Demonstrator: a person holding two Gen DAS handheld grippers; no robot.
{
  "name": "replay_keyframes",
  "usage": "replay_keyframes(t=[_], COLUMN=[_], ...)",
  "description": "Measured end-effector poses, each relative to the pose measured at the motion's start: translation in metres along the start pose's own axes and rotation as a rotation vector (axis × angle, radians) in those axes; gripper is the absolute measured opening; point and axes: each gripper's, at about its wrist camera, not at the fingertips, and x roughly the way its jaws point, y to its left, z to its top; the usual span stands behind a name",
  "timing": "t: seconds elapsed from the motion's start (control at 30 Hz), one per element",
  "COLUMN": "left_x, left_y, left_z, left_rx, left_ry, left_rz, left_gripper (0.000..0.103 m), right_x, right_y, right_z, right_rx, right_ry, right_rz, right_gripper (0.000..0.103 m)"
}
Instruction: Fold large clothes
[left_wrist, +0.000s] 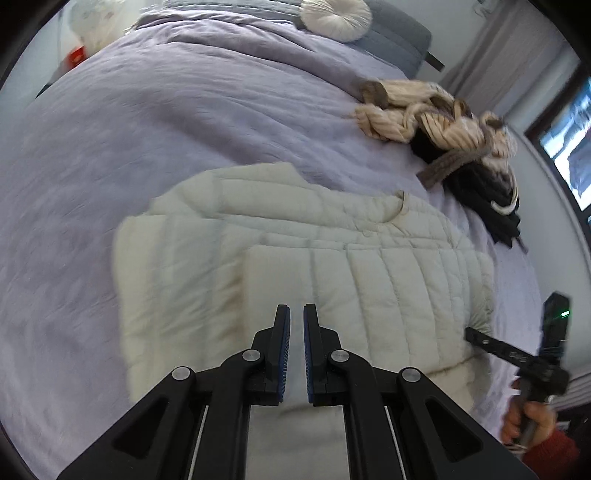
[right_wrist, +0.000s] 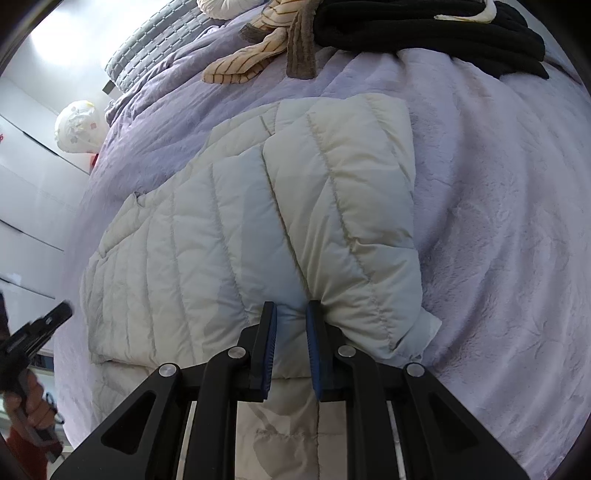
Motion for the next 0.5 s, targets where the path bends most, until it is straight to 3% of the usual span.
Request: replay_keyframes(t=[0.1, 0.17, 0.2, 0.23, 0.27, 0.4, 0.5], left_x=[0.027, 0.033, 0.034, 0.035, 0.036, 0.037, 0.04], left_y=[0.0, 0.005, 0.007, 0.009, 0.01, 0.01, 0.008], left_z=[-0.009, -0.015, -0.018, -0.02, -0.021, -0.022, -0.024], left_rx=[-0.025, -0.035, -0.038, -0.04, -0.04, -0.031, -0.022], left_ry=[0.068, 0.085, 0.088, 0.094, 0.099, 0.103, 0.106], left_rz=[0.012, 0.02, 0.022, 0.026, 0.03, 0.045, 0.057], left_gripper=[0.008, 0.008, 0.008, 0.008, 0.008, 0.008, 0.008], right_x=[-0.011, -0.031, -0.038, -0.046, -0.051, -0.045, -0.031], right_y=[0.001, -0.005, -0.01, -0.02, -0.032, -0.064, -0.061], right_z=[0.003, 0.01, 0.015, 0.022, 0.029, 0.051, 0.064], right_rx=[0.016, 0.037, 0.047, 0.075, 0.112, 0.237, 0.218], right_ry=[-0.004, -0.08, -0.11, -0.149, -0.176, -0.153, -0.106], right_rz=[0.035, 0.069, 0.06, 0.04, 0.034, 0.072, 0.105], right_gripper=[0.018, 0.023, 0.031, 0.057, 0.072, 0.068, 0.056])
